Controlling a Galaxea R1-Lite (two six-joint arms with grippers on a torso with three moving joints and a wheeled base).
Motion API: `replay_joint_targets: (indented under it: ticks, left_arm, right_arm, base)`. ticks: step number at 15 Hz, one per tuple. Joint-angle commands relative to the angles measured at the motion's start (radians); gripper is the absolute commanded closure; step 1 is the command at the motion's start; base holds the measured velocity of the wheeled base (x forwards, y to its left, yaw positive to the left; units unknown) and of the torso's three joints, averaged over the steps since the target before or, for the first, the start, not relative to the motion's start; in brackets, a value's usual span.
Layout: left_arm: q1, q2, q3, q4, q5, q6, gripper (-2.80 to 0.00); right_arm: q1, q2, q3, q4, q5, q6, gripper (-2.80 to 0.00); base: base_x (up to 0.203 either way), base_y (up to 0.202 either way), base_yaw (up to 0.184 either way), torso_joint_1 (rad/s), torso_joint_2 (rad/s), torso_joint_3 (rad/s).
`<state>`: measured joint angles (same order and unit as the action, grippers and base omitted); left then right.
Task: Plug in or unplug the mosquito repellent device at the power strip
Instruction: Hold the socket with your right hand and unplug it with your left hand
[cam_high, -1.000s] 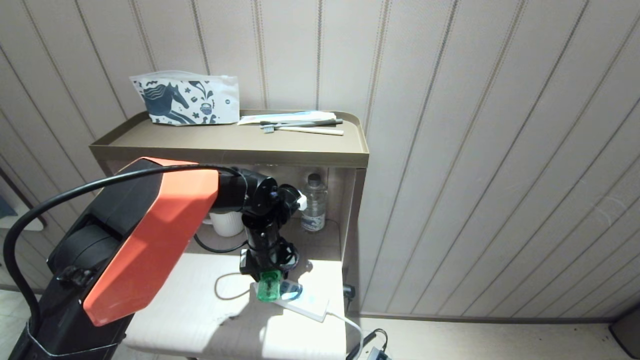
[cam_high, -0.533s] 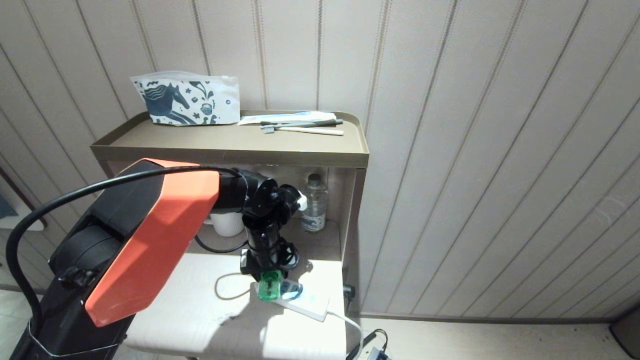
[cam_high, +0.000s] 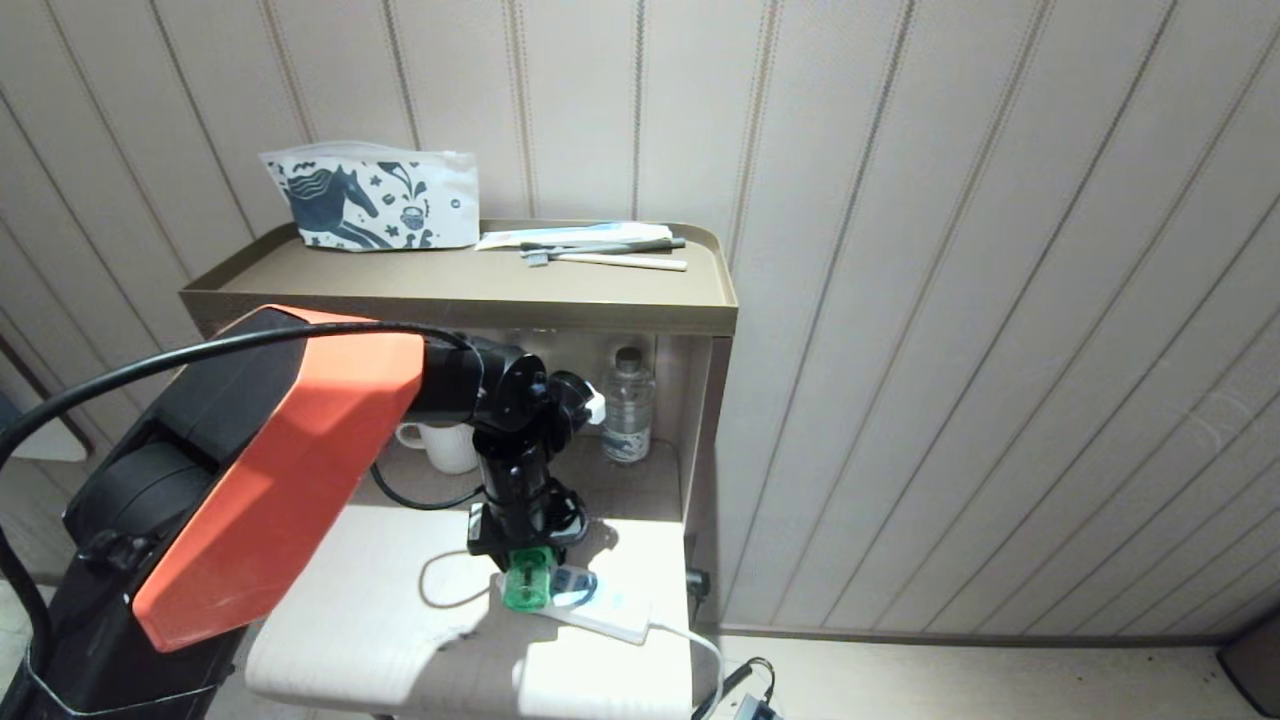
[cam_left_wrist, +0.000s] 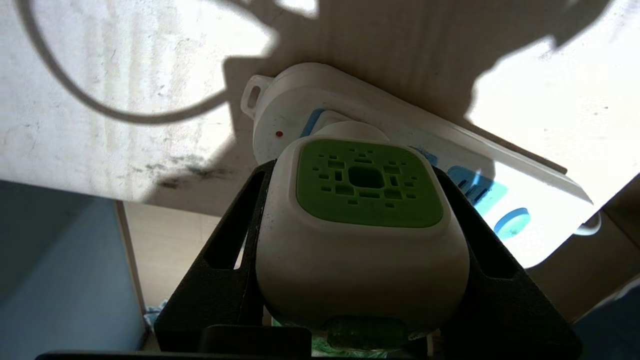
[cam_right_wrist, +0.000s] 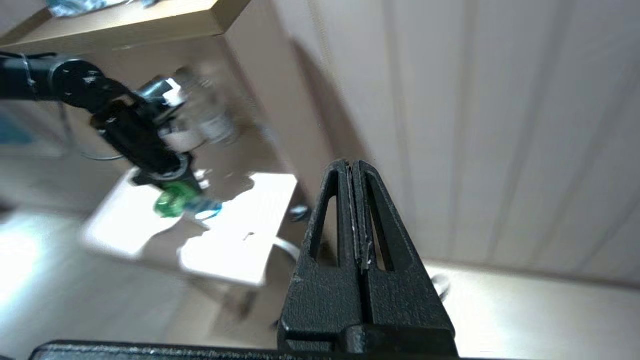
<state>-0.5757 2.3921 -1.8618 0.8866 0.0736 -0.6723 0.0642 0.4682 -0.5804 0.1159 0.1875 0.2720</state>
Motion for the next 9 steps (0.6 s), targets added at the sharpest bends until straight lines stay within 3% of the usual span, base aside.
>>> replay_joint_targets:
  ticks: [1, 4, 9]
  left_arm:
    - [-0.001, -0.047, 0.043, -0.001, 0.002, -0.004, 0.0]
    - [0.001, -0.06, 0.07, -0.003, 0.003, -0.004, 0.0]
    - [-0.001, -0.071, 0.099, -0.003, 0.005, -0.004, 0.0]
  right_arm:
    - [0.064, 0.343, -0.071, -0.034, 0.01, 0.037, 0.0]
    - [0.255, 0.69, -0.176, -0.084, 0.012, 0.099, 0.0]
    - [0.564, 1.136, -0.311, -0.12, -0.088, 0.123, 0.0]
  base:
    - [0.0, 0.0, 0.0, 0.0, 0.0, 0.0]
    - [0.0, 0.0, 0.0, 0.0, 0.0, 0.0]
    - [0.0, 0.0, 0.0, 0.0, 0.0, 0.0]
